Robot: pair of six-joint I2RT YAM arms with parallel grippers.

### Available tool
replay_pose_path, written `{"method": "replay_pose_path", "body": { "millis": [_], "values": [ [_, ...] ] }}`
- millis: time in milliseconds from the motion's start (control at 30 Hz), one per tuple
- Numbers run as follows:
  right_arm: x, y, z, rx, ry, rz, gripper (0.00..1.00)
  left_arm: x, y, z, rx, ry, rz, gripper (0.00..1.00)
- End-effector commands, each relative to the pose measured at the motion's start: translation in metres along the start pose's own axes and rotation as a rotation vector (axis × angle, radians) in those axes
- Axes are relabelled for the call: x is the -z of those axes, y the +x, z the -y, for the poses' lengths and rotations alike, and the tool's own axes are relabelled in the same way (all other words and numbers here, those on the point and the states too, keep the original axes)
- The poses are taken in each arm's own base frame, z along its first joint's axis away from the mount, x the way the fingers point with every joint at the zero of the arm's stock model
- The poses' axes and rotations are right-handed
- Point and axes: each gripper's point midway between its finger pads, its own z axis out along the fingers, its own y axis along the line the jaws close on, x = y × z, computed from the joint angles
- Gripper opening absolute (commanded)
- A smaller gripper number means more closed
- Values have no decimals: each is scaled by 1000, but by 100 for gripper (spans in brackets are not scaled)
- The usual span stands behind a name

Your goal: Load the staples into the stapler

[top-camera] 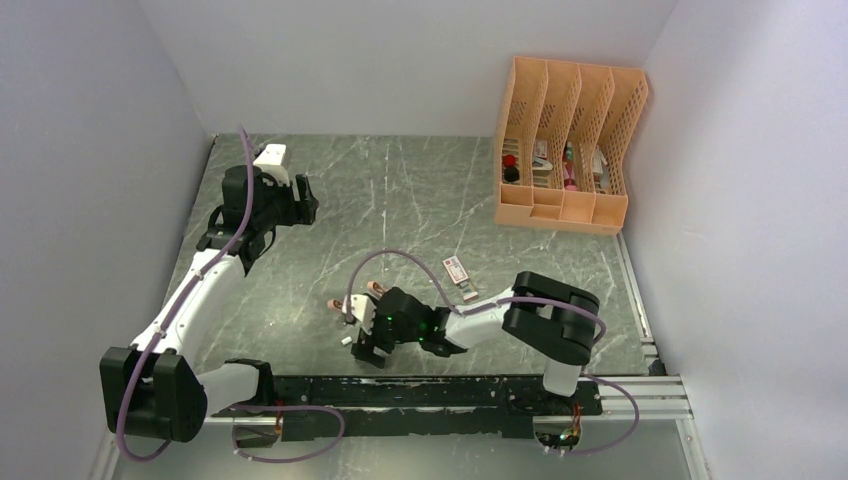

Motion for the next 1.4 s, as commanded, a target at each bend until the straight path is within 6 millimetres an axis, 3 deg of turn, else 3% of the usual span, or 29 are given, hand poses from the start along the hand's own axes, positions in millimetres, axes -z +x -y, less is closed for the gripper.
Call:
{"method": "replay_pose_path", "body": {
  "millis": [0,200,333,400,567,733,967,1367],
  "values": [
    [11,50,-18,46,-84,-49,82,1,-5,1,-15,0,7,75],
    [-4,67,-24,100,-178,-95,82,2,-5,2,-15,2,10,75],
    [-12,67,-22,108,-220,-86,82,3,-5,1,-15,-4,12,75],
    [-18,70,-19,111,-231,-110,75,3,-6,1,-15,-4,13,75],
    [-22,82,-11,44,-279,-167,47,3,-5,2,-13,1,12,75],
    [-15,93,-5,31,-231,-188,48,3,-6,2,-13,2,13,75],
    [-6,90,1,57,-194,-191,50,3,-6,2,-15,3,15,75],
    [-14,85,-2,38,-215,-186,35,1,-5,0,-16,-4,8,75]
  ]
}}
